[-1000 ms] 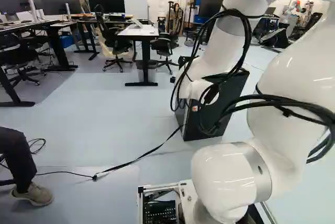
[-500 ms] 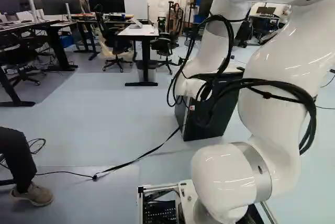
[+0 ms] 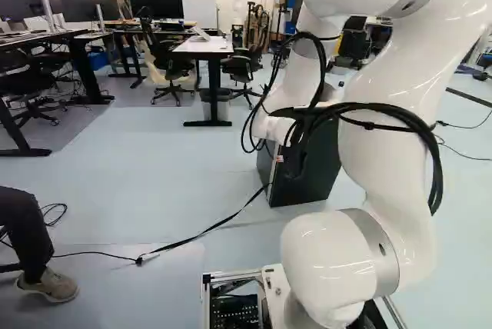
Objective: Open the fridge door
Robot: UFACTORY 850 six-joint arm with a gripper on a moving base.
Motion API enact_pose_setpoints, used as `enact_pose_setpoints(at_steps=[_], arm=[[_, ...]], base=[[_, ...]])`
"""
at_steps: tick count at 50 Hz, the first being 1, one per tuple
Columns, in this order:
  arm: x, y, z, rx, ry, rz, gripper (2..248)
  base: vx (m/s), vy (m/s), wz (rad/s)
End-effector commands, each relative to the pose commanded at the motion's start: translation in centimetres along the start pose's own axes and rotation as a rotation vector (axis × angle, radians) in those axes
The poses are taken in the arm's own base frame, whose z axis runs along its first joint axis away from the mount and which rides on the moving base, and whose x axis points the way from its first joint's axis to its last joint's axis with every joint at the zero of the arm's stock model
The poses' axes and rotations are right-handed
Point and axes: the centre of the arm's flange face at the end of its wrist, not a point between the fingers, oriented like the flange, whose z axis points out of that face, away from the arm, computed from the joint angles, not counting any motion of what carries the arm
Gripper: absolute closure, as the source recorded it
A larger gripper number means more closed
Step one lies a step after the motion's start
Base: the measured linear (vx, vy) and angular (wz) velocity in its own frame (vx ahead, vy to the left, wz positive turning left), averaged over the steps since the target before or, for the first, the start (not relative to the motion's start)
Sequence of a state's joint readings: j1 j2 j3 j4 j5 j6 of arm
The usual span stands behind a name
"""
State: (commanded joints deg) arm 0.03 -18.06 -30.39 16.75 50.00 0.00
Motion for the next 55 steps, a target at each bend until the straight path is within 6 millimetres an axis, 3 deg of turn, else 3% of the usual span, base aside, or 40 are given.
enact_pose_setpoints(at_steps=[41,55], arm=[[0.7,0.1,4.0,-0.120,0.008,0.104,3],[1.2,1.0,5.2,-0.175,0.017,0.150,3]], base=[[0.000,0.000,0.000],[0.000,0.000,0.000]])
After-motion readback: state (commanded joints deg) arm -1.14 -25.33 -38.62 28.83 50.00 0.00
